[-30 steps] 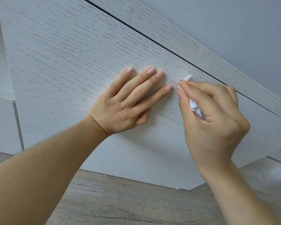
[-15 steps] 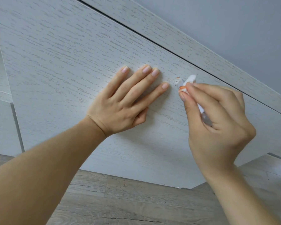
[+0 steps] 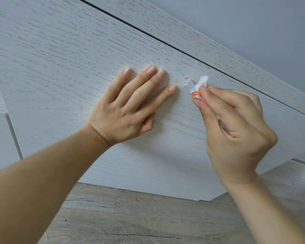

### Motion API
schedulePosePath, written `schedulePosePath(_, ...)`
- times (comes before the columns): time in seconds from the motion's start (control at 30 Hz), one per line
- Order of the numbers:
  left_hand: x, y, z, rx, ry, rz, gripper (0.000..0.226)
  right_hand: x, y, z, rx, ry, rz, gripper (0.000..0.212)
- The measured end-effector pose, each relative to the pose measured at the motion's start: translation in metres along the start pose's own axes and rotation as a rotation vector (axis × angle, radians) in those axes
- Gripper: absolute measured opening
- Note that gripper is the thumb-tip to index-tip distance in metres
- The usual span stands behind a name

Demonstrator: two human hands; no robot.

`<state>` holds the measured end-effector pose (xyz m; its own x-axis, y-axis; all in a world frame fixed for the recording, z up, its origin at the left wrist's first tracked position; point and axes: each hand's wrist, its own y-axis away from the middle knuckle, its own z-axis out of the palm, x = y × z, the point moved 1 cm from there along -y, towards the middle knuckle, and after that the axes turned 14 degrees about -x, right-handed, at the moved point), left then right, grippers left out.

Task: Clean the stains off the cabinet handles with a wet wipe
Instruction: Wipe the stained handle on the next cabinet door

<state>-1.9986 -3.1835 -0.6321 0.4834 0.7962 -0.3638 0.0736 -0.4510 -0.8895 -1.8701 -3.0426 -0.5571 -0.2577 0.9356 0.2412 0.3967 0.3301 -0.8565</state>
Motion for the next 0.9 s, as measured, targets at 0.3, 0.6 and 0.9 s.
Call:
schedulePosePath(0.3, 0.0, 0.001, 0.0, -0.007, -0.024, 0.003, 0.066, 0.024, 0.017, -0.015, -0.002, 0.017, 0.003, 0.01)
schedulePosePath(0.6, 0.0, 0.001, 0.0, -0.008, -0.04, 0.007, 0.063, 0.041, 0.03, -0.024, 0.022, -0.023, 0.039, 0.013)
schedulePosePath(0.9, 0.001, 0.002, 0.001, -0.007, -0.051, 0.001, 0.061, 0.051, 0.042, -0.029, 0.004, -0.155, 0.156, 0.023)
